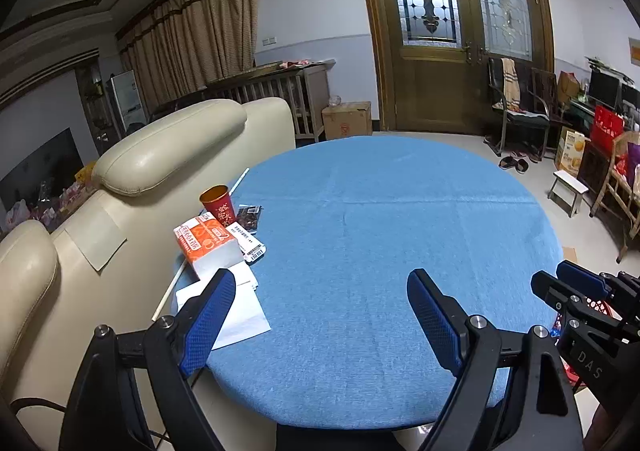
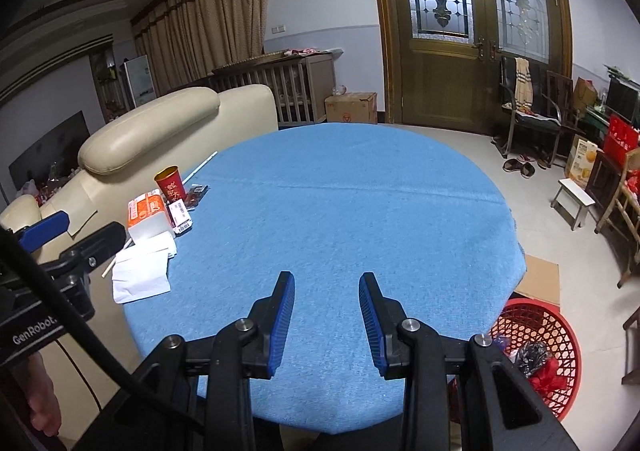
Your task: Collect trash
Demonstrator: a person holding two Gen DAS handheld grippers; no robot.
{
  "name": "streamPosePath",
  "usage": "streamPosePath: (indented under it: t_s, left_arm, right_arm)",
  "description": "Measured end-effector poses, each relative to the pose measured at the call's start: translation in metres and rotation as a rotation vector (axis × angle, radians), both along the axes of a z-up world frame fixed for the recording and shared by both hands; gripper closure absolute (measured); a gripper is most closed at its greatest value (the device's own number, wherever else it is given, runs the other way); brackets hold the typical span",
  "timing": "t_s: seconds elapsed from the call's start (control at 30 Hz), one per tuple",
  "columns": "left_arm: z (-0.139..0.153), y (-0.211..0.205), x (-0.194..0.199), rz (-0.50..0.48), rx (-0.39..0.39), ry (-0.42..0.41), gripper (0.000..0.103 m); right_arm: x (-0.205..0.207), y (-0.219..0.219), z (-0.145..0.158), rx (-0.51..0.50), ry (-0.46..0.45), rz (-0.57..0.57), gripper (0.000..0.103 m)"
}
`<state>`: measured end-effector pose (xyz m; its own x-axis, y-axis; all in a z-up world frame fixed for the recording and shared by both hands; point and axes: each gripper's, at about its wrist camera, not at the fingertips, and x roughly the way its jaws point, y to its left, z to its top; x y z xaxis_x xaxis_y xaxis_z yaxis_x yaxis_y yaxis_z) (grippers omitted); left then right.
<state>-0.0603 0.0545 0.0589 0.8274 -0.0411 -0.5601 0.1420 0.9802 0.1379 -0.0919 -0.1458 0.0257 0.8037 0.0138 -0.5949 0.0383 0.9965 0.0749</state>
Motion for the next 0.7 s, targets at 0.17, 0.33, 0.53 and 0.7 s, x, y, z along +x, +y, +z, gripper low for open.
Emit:
streamPosePath:
  t_s: [0.17,0.33,0.53,0.7]
  left_arm:
    - [0.000,0.006,0.000,0.013,-0.013,0.007,0.015]
    - [0.001,0.011,-0.001,0.021,-0.025,0.004,0.015]
    - [-0.001,0.017,-0.002,0.021,-0.037,0.010,0.015]
    - [-0.001,0.019,-0.005,0.020,-0.038,0.006,0.015]
  right_arm:
    - [-0.003,0.002,0.004,-0.005,-0.020,0.002,0.066]
    - [-0.003,0.005,0.004,-0.005,-0.017,0.010,0.066]
    - [-0.003,0.009,0.004,-0.008,-0.014,0.017,0.066]
    - [-0.002,0.012,0.003,-0.009,-0.011,0.020,0.066]
